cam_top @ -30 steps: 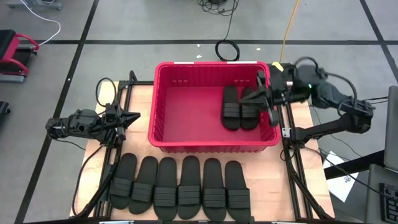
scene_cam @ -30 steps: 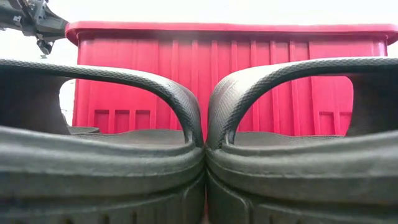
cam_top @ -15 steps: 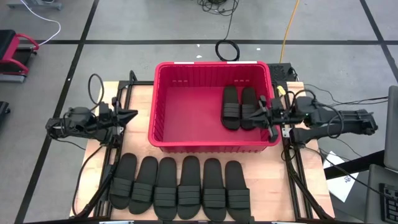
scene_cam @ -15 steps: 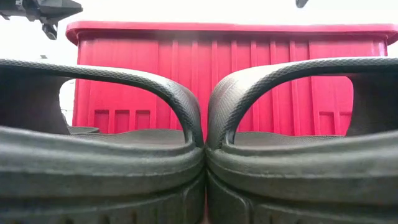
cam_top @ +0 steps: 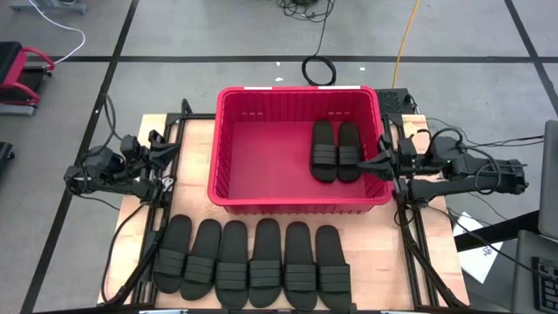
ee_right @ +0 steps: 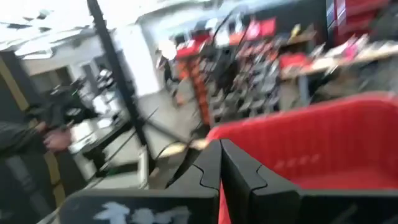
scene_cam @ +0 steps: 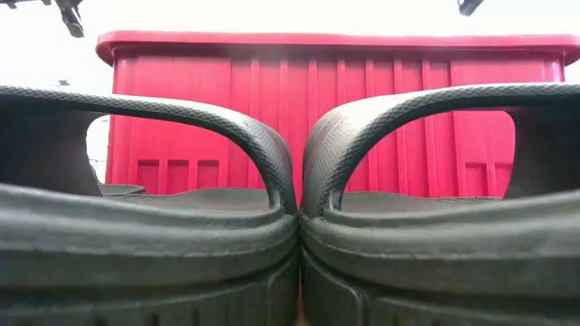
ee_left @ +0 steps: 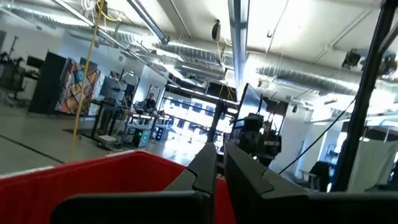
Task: Pick and place slides into bin
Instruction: Put the black slides into the red bin
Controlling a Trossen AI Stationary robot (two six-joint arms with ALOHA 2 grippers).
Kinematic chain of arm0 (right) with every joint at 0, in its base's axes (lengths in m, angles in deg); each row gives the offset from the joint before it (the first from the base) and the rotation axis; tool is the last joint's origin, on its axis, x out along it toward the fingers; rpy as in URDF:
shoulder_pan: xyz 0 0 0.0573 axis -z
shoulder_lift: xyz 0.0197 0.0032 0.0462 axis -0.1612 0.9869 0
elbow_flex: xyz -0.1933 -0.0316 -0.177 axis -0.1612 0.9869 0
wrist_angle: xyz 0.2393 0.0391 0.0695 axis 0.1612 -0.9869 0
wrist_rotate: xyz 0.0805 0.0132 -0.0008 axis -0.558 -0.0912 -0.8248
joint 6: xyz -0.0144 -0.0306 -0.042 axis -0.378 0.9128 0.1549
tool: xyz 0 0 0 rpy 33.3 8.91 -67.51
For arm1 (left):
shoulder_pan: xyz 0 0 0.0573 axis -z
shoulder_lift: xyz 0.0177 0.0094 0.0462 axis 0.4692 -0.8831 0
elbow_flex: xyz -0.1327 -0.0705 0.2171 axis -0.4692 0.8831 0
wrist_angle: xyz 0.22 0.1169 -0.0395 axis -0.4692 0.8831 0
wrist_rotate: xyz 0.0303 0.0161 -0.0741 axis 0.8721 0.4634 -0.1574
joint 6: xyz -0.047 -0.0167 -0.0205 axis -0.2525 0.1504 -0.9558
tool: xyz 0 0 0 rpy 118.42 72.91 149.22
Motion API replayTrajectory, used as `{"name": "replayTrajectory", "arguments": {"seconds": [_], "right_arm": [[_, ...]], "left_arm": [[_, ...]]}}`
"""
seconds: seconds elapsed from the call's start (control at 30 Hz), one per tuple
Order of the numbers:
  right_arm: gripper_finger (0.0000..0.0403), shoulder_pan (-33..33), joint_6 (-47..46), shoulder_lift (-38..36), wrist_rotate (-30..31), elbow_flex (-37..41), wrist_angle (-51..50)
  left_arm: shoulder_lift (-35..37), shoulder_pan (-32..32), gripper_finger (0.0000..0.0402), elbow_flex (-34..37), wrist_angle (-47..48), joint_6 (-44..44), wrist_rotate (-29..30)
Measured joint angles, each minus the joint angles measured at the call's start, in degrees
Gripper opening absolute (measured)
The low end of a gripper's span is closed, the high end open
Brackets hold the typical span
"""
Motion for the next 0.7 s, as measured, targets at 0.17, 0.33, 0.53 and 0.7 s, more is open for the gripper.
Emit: {"name": "replayTrajectory", "arguments": {"seconds": [0.17,0.33,0.53,0.7], "right_arm": [[0.0,0.0,-1.09,-1.49,-1.53,0.04,-5.99],[0.0,0.0,2.21,-3.45,-1.55,0.04,-6.54],[0.0,0.02,2.94,-8.21,0.54,0.04,-12.68],[0.0,0.02,1.83,-10.98,1.71,0.04,-17.15]], "left_arm": [[0.0,0.0,0.0031,-0.01,-0.99,-2.4,0.02],[0.0,0.02,0.0031,0.01,-4.05,-1.61,0.07],[0.0,0.01,0.0031,-0.02,-5.45,-0.74,0.09],[0.0,0.02,0.0031,-0.01,-5.4,-0.03,0.09]]}}
